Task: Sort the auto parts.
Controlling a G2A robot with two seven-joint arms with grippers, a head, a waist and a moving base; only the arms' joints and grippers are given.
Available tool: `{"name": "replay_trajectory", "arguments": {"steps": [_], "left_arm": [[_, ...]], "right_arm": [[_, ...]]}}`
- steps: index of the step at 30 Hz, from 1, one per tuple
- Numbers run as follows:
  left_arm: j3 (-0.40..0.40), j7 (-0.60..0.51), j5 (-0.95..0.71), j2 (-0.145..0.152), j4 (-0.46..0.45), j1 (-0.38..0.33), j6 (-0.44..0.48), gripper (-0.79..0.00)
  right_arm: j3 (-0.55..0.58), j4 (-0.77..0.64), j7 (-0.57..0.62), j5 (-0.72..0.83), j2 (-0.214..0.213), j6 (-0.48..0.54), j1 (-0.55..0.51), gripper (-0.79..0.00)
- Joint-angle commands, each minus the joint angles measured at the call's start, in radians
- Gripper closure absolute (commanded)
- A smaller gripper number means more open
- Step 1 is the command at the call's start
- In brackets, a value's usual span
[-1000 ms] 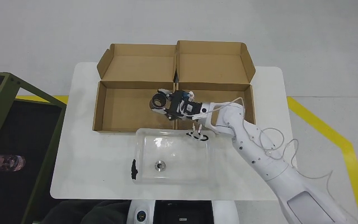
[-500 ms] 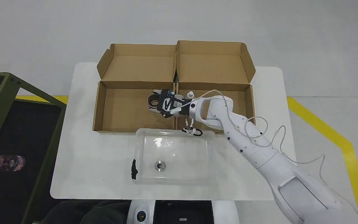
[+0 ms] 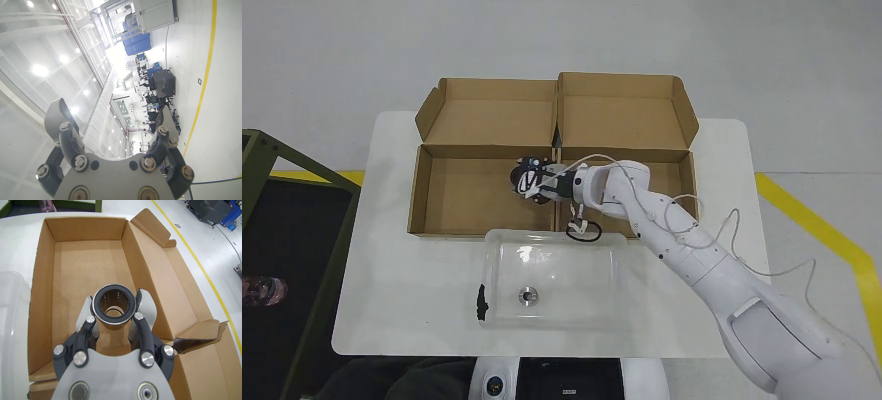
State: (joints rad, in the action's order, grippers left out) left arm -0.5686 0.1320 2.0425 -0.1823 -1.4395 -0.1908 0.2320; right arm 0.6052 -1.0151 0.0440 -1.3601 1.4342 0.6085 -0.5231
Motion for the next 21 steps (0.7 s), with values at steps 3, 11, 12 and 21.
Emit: {"name": "replay_trajectory", "arguments": {"steps": [3, 11, 12, 21], "left_arm": [[0.000, 0.000, 0.000, 0.000, 0.000, 0.000, 0.000, -0.785], [0.000, 0.000, 0.000, 0.000, 0.000, 0.000, 0.000, -0.785], [0.000, 0.000, 0.000, 0.000, 0.000, 0.000, 0.000, -0.785], [0.000, 0.000, 0.000, 0.000, 0.000, 0.000, 0.000, -0.785]], "right_arm": [[-0.008, 0.018, 0.013, -0.027, 0.010, -0.010, 0.012, -0.006], [-0.016, 0.046, 0.022, -0.063, 0.027, -0.010, 0.028, -0.225], [-0.016, 0.049, 0.021, -0.065, 0.029, -0.009, 0.029, -0.237], [-0.027, 0.064, 0.049, -0.124, 0.043, 0.001, 0.039, -0.283]]}}
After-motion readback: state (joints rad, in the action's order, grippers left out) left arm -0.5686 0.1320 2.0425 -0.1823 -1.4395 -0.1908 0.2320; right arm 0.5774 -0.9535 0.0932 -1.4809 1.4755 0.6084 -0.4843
